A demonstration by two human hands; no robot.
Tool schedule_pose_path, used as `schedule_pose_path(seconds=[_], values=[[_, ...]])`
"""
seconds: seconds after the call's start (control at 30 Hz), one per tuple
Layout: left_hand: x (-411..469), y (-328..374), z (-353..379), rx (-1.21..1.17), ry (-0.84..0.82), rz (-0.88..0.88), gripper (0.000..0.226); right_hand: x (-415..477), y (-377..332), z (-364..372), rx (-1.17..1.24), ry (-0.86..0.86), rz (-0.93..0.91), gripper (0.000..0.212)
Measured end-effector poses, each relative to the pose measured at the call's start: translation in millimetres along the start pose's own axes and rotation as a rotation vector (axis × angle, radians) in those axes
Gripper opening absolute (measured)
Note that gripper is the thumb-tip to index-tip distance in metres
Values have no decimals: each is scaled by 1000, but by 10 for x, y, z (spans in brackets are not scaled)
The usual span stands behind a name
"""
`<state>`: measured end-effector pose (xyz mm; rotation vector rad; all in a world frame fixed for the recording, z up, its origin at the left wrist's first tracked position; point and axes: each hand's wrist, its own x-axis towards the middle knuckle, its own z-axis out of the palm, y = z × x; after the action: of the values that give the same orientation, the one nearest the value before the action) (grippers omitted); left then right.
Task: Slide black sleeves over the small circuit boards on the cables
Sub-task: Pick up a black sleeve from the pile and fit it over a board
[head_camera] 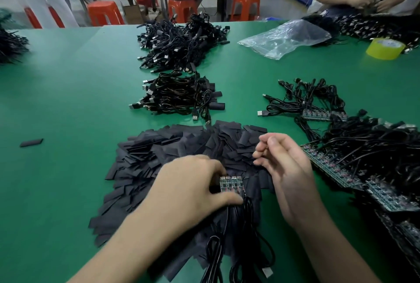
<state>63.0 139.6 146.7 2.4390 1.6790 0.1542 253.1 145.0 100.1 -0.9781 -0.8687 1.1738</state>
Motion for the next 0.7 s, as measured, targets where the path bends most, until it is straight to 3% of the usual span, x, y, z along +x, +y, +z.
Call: schedule_pose_path(seconds=[0.13,0.23,0.3,0.4,0.7], values=[[-80,33,85,-120,38,-29,52,-42,31,22,-192,-92,-74,14],[-109,-24,141,-553,97,-95,23,-80,7,35,-389,-209,-116,15],[-143,-70,161,-859,93,-143,17,-103,-15,30,-538,-317,-129,20],[-193,-141,193,-1128,65,-174,15,-111,-10,12,-730,-443,-119,23],[-209,-197,321,-1332,35,-178,23,-97,-7,12,-504,-560,70,12]])
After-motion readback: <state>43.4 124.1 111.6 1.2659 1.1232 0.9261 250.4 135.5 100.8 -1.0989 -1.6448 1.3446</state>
